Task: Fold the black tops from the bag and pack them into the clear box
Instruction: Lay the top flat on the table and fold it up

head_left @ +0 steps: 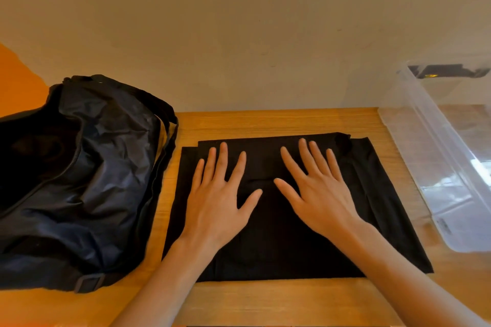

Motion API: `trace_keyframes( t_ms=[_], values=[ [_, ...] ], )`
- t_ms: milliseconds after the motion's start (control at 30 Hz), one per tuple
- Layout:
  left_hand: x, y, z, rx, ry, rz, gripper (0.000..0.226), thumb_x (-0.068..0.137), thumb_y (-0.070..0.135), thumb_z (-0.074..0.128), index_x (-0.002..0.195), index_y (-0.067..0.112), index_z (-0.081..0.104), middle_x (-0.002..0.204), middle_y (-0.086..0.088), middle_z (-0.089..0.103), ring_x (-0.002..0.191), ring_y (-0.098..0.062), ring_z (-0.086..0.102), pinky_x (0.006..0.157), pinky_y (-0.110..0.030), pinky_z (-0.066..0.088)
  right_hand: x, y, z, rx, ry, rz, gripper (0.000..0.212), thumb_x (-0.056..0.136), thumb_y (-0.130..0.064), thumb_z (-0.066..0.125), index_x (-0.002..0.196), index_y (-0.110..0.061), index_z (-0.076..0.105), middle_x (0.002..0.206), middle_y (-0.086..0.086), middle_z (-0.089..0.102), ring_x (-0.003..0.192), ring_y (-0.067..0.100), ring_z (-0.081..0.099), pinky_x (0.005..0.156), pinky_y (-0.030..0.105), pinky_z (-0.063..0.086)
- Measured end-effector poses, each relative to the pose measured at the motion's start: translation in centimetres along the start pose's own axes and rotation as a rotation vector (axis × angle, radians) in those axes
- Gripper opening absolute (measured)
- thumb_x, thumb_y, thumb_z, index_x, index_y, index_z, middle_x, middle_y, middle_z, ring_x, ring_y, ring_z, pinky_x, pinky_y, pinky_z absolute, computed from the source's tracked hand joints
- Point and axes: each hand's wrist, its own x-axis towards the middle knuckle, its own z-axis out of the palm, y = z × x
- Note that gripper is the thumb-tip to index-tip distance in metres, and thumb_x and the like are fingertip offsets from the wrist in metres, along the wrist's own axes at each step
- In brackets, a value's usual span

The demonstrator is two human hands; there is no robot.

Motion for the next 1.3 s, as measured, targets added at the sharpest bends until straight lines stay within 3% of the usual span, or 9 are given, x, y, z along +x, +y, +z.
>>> trace_keyframes(
  t_ms=[333,567,700,800,867,933,1033,1133,1300],
  values=[
    [-3.2,-3.7,0.2,0.064,-0.057,-0.090,0.085,0.091,0.080,-0.004,0.160,0.033,-0.017,0.168,-0.005,-0.020,0.155,-0.024,-0.021,0.129,-0.046,0.001,-2.2,5.9,-0.2,-0.030,-0.075,0.244,0.076,0.094,-0.075,-0.009,0.158,-0.036,-0.019,0.167,0.001,-0.022,0.153,0.020,-0.025,0.126,0.047,-0.014],
    [-5.1,-2.6,0.4,0.014,-0.085,-0.055,0.083,0.089,0.079,-0.006,0.160,0.036,-0.012,0.169,-0.004,-0.019,0.155,-0.023,-0.020,0.128,-0.043,-0.004,-5.1,3.1,0.4,-0.036,-0.005,0.159,0.075,0.093,-0.073,-0.011,0.158,-0.038,-0.016,0.167,0.004,-0.021,0.154,0.023,-0.024,0.124,0.047,-0.018],
    [-5.0,-3.5,0.4,0.024,-0.084,-0.064,0.082,0.090,0.078,-0.007,0.160,0.036,-0.013,0.169,-0.001,-0.020,0.155,-0.020,-0.022,0.127,-0.040,-0.006,-5.2,3.6,0.6,-0.011,-0.011,0.235,0.075,0.093,-0.075,-0.007,0.159,-0.038,-0.014,0.168,0.006,-0.018,0.154,0.024,-0.022,0.123,0.045,-0.018],
    [-4.7,-3.7,-0.1,-0.003,-0.045,-0.094,0.083,0.093,0.078,0.001,0.163,0.033,0.000,0.171,-0.006,-0.008,0.157,-0.023,-0.012,0.129,-0.044,0.004,-5.0,4.1,0.1,0.049,0.090,0.237,0.069,0.103,-0.066,0.017,0.163,-0.034,0.007,0.170,0.014,0.004,0.157,0.031,-0.003,0.127,0.047,-0.004],
    [-4.2,-3.3,-0.7,-0.053,0.062,-0.070,0.077,0.099,0.071,0.023,0.163,0.029,0.021,0.170,-0.010,0.012,0.158,-0.029,0.008,0.127,-0.046,0.016,-4.7,4.7,-0.3,0.087,0.246,0.204,0.061,0.104,-0.048,0.047,0.159,-0.027,0.031,0.160,0.016,0.034,0.149,0.037,0.029,0.121,0.051,0.024],
    [-3.3,-3.0,-0.6,-0.112,0.178,-0.008,0.060,0.102,0.051,0.051,0.155,0.022,0.043,0.162,-0.013,0.034,0.149,-0.033,0.033,0.120,-0.047,0.030,-3.8,5.6,-0.8,0.149,0.325,0.195,0.052,0.097,-0.033,0.064,0.147,-0.021,0.052,0.140,0.013,0.050,0.131,0.036,0.045,0.108,0.049,0.039],
    [-1.4,-2.9,0.0,-0.186,0.251,0.051,0.040,0.096,0.027,0.069,0.134,0.015,0.065,0.139,-0.009,0.058,0.125,-0.030,0.056,0.103,-0.046,0.048,-2.1,6.7,-1.2,0.193,0.322,0.188,0.029,0.094,-0.026,0.070,0.123,-0.019,0.070,0.122,0.007,0.057,0.119,0.031,0.048,0.101,0.045,0.039],
    [-0.2,-3.2,0.3,-0.207,0.324,0.097,0.019,0.093,0.014,0.072,0.111,0.012,0.076,0.113,-0.003,0.069,0.101,-0.024,0.065,0.086,-0.042,0.053,-1.0,7.2,-1.3,0.173,0.350,0.155,0.015,0.094,-0.023,0.072,0.108,-0.018,0.076,0.111,0.004,0.060,0.111,0.030,0.051,0.096,0.044,0.039],
    [0.0,-4.1,0.1,-0.188,0.422,0.188,0.011,0.091,0.008,0.074,0.100,0.009,0.078,0.103,-0.002,0.073,0.092,-0.021,0.068,0.080,-0.038,0.053,-0.6,8.1,-1.4,0.133,0.362,0.134,0.029,0.091,-0.022,0.073,0.121,-0.019,0.072,0.118,0.005,0.062,0.117,0.031,0.050,0.099,0.046,0.039]
  ],
)
